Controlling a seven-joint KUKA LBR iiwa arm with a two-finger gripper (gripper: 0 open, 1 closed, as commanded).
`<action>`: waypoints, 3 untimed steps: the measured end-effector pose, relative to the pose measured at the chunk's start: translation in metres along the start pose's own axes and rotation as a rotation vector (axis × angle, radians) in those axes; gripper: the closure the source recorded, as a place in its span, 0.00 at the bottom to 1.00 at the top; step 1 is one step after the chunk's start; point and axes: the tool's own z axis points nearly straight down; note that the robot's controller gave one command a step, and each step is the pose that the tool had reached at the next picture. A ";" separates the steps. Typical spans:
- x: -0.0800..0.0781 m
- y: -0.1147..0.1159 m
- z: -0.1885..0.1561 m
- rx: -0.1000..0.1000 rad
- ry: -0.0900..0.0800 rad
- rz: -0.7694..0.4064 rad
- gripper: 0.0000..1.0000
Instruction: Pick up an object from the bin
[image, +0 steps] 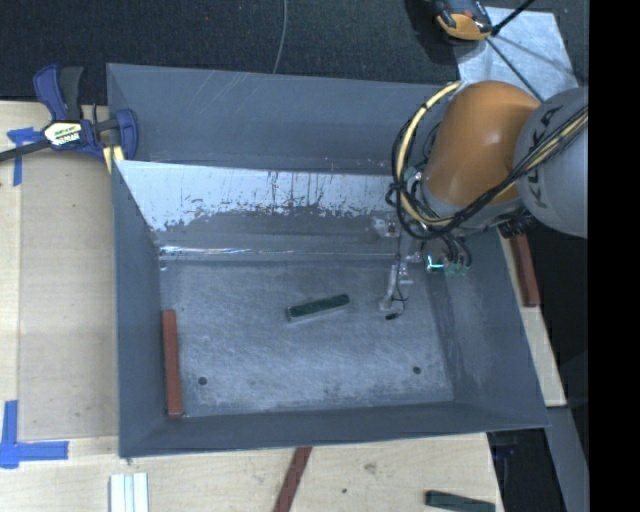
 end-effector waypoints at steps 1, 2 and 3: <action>-0.002 0.000 -0.005 0.001 -0.008 -0.001 0.00; -0.003 0.015 0.020 0.004 -0.016 -0.087 0.00; 0.002 0.054 0.074 0.000 -0.010 -0.172 1.00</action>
Offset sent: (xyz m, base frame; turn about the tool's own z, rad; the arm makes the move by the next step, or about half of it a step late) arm -0.0028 0.0460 -0.0716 -0.2307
